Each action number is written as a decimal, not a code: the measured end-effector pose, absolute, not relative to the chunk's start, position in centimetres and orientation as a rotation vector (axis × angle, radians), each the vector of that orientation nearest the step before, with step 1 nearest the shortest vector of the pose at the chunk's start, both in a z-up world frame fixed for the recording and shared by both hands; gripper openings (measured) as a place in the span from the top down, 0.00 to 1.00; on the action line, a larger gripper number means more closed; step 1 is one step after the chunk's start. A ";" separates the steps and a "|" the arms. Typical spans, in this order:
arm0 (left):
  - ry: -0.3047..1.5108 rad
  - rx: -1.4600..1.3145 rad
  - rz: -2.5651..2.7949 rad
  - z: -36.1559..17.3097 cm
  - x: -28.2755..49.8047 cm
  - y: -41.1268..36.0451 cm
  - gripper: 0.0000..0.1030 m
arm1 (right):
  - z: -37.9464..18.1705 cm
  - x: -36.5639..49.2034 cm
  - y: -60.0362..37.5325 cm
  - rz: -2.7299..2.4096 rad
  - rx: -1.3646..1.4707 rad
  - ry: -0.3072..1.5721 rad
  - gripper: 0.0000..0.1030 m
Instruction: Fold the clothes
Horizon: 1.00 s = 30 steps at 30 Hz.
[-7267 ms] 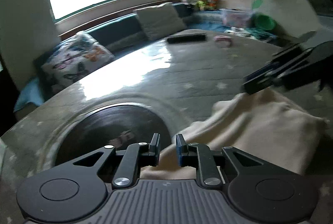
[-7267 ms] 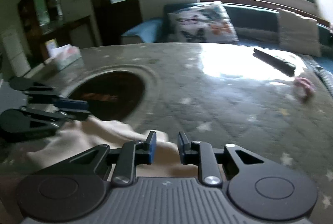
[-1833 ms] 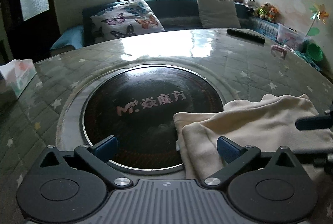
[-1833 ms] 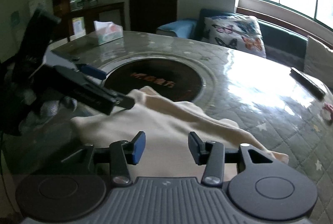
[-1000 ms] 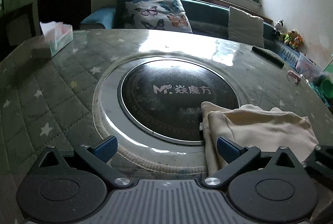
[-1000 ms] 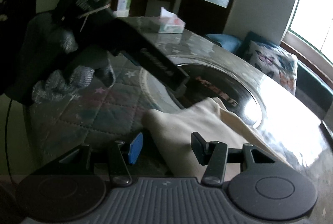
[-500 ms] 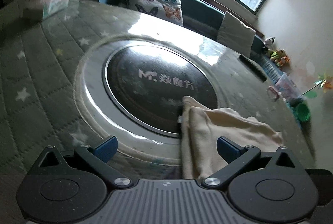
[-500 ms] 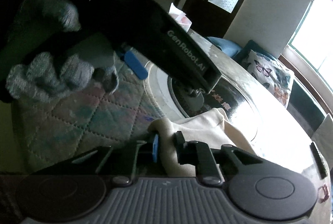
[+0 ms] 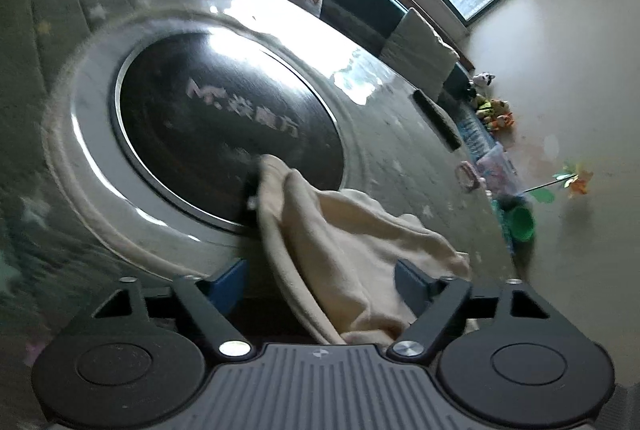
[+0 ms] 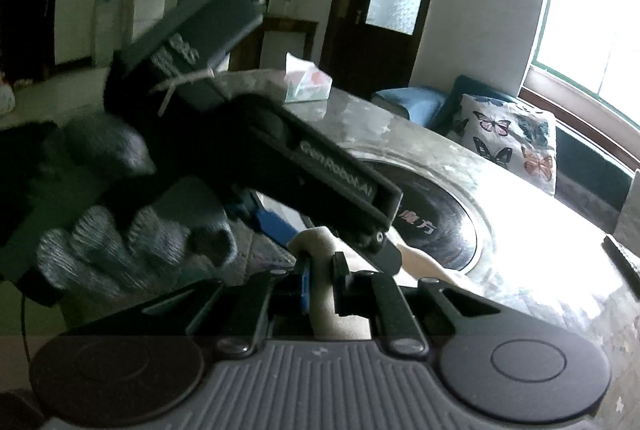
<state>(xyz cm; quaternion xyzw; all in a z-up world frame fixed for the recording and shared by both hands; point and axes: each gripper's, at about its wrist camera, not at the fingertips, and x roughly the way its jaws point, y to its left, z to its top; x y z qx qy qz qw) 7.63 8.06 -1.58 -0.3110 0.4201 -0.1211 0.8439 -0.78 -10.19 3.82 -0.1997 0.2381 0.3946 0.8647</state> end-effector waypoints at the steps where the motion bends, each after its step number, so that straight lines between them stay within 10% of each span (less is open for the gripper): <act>1: 0.893 -0.672 -0.262 -1.8 7.8 8.0 0.31 | 3.9 -0.9 -10.5 0.830 -0.411 0.498 0.91; 9: 0.913 -0.739 -0.274 -2.9 8.2 8.2 0.81 | 3.9 -1.3 -12.1 0.860 -0.376 0.511 0.90; 30: 0.907 -0.672 -0.231 -2.9 8.1 7.5 0.82 | 0.5 7.9 -24.1 0.432 -0.100 0.709 0.85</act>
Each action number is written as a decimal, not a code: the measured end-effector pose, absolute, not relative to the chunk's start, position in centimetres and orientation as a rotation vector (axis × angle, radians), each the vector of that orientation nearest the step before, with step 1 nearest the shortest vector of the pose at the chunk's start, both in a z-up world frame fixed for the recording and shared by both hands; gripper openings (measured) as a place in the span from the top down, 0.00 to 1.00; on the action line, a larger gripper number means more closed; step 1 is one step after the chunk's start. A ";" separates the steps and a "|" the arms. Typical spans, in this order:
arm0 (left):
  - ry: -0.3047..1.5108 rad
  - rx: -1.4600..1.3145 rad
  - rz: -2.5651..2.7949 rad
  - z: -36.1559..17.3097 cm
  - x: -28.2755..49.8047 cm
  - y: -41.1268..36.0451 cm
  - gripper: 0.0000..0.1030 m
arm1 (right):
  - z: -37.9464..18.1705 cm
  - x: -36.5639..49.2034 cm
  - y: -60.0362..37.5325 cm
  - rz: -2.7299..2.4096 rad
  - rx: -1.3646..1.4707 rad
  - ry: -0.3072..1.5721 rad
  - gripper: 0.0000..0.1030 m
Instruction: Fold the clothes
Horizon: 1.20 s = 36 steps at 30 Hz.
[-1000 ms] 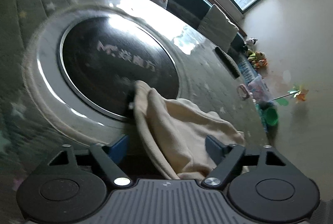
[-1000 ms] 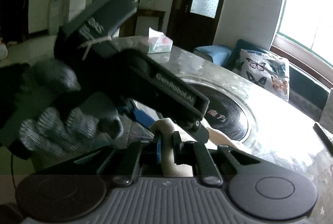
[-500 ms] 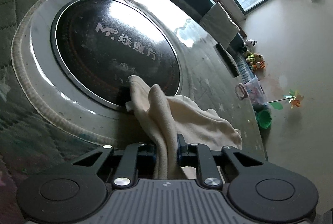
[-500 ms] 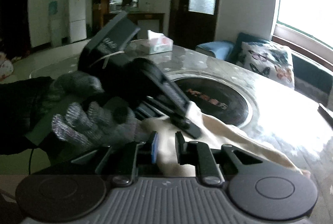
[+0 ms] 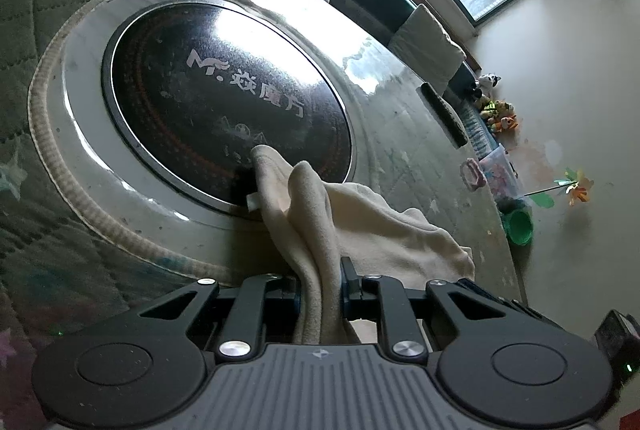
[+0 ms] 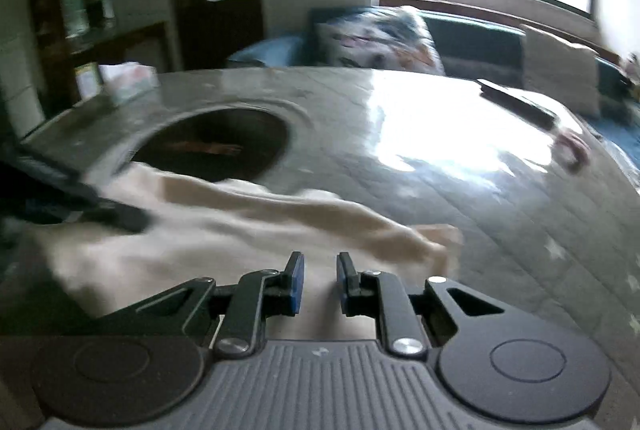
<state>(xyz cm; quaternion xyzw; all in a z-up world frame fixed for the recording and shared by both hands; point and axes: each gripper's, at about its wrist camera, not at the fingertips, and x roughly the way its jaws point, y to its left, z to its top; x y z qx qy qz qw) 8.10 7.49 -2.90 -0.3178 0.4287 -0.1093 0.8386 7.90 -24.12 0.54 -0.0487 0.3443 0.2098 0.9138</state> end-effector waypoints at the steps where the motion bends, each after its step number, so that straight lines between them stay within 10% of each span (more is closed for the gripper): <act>1: 0.907 -0.666 -0.230 -2.9 8.1 7.4 0.82 | 0.3 8.2 -24.8 0.421 -0.082 0.715 0.87; 17: 0.898 -0.595 -0.195 -2.4 8.3 6.6 0.81 | -0.8 10.8 -29.8 0.275 0.072 0.720 0.60; 36: 0.842 -0.436 -0.181 0.6 9.5 3.0 0.83 | 0.5 9.8 -31.9 0.354 0.241 0.661 0.90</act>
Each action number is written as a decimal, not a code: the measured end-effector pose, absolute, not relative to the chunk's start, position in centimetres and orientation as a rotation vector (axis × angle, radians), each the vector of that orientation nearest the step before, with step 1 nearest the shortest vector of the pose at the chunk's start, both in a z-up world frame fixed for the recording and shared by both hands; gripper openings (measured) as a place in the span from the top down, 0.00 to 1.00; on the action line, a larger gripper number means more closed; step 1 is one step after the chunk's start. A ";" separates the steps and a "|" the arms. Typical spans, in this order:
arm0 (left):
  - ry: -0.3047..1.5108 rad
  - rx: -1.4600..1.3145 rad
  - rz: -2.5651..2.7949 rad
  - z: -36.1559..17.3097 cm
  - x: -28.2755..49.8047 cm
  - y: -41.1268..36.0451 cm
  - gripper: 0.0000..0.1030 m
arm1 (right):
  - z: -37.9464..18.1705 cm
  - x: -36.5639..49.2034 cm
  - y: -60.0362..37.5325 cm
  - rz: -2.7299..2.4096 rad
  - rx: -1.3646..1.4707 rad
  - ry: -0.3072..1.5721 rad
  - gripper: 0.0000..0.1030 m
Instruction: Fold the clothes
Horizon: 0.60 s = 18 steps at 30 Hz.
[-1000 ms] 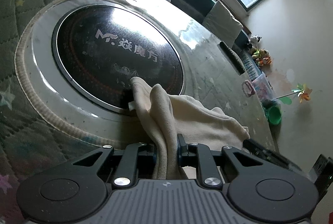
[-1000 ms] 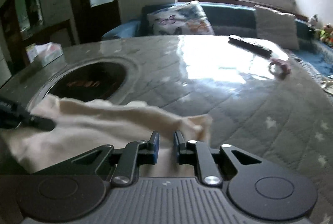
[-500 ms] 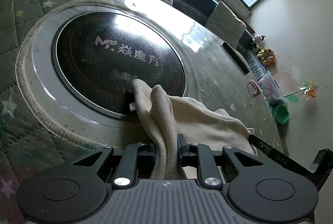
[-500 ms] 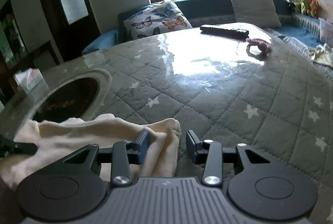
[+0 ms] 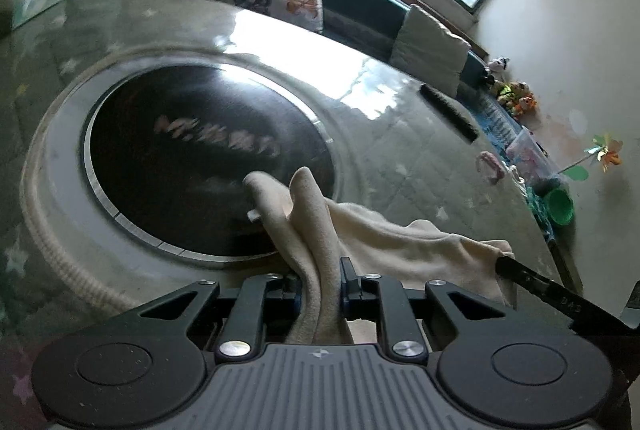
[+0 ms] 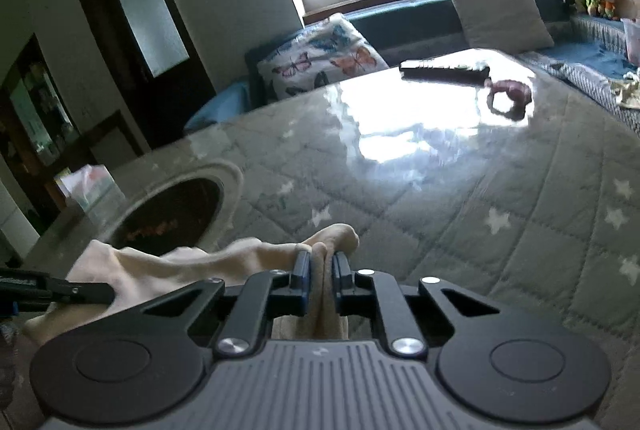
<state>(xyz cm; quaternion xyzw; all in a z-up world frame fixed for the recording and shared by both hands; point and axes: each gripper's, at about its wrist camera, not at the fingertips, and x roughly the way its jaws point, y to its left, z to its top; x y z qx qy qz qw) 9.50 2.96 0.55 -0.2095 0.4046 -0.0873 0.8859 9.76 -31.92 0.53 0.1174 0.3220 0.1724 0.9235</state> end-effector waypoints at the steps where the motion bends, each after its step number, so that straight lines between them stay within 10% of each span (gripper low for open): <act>1: 0.839 -0.425 -0.189 0.9 9.8 2.5 0.83 | 0.9 9.7 -32.2 0.352 0.242 0.648 0.90; 18: 0.832 -0.262 -0.340 2.8 19.5 -9.2 0.83 | 4.3 12.4 -40.4 0.161 0.209 0.553 0.90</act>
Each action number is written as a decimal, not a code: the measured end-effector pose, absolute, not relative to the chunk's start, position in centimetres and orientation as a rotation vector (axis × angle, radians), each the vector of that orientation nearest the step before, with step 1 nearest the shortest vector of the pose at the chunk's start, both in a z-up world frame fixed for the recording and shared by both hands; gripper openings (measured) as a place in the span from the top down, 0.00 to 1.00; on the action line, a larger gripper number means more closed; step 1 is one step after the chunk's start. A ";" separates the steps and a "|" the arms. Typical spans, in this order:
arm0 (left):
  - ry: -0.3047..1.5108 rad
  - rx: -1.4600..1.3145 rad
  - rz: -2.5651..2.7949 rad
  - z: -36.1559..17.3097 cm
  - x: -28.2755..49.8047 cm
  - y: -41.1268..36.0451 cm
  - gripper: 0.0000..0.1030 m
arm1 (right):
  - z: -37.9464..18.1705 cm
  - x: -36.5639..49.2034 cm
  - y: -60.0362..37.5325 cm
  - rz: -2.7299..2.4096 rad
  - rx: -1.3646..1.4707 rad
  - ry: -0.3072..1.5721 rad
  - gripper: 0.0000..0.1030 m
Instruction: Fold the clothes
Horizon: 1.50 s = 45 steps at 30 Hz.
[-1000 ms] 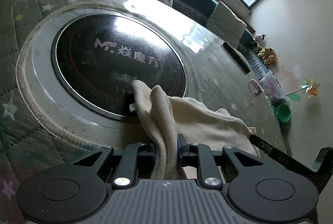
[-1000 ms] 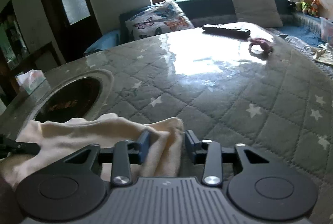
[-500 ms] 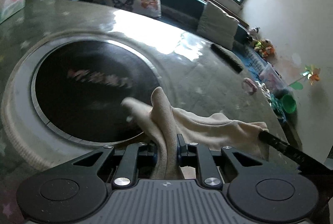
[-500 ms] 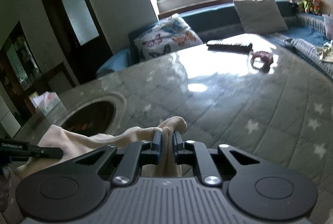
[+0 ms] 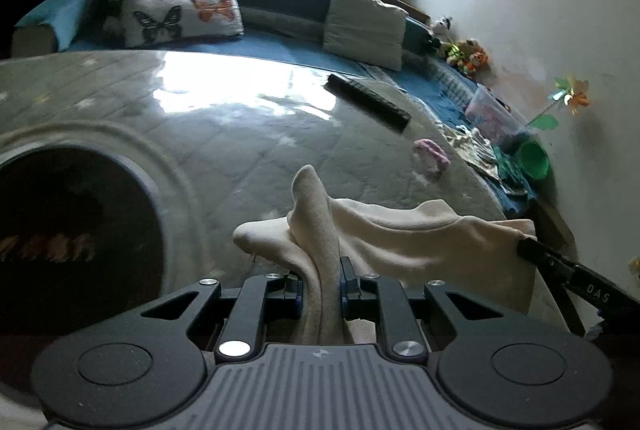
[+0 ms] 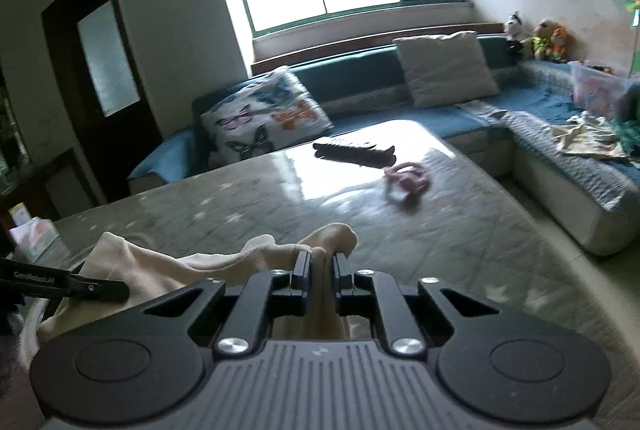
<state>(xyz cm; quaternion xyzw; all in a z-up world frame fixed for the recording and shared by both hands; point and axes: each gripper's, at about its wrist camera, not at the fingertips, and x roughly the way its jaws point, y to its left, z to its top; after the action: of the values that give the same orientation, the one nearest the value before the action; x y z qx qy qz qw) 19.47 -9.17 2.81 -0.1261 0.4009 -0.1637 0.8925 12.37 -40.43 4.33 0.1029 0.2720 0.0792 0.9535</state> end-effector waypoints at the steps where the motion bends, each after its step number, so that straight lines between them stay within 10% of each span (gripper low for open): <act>1: 0.831 -0.255 -0.346 2.8 19.9 -9.7 0.83 | 4.3 12.6 -40.9 0.149 0.210 0.552 0.90; 19: 0.868 -0.127 -0.337 0.0 23.4 -14.0 0.79 | 1.1 15.7 -44.5 0.047 0.227 0.620 0.90; 24: 0.862 -0.091 -0.316 -0.2 23.3 -14.0 0.49 | 0.3 16.1 -44.6 0.039 0.224 0.647 0.90; 45: 0.844 0.030 -0.194 -1.8 27.8 -13.4 0.11 | -0.1 17.4 -44.0 0.032 0.185 0.679 0.77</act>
<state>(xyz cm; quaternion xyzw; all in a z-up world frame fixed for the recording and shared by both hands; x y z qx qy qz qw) 27.79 -13.39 -1.81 0.0146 0.4087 -0.0938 0.9077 17.44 -44.00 -0.08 0.0907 0.3327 0.0154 0.9385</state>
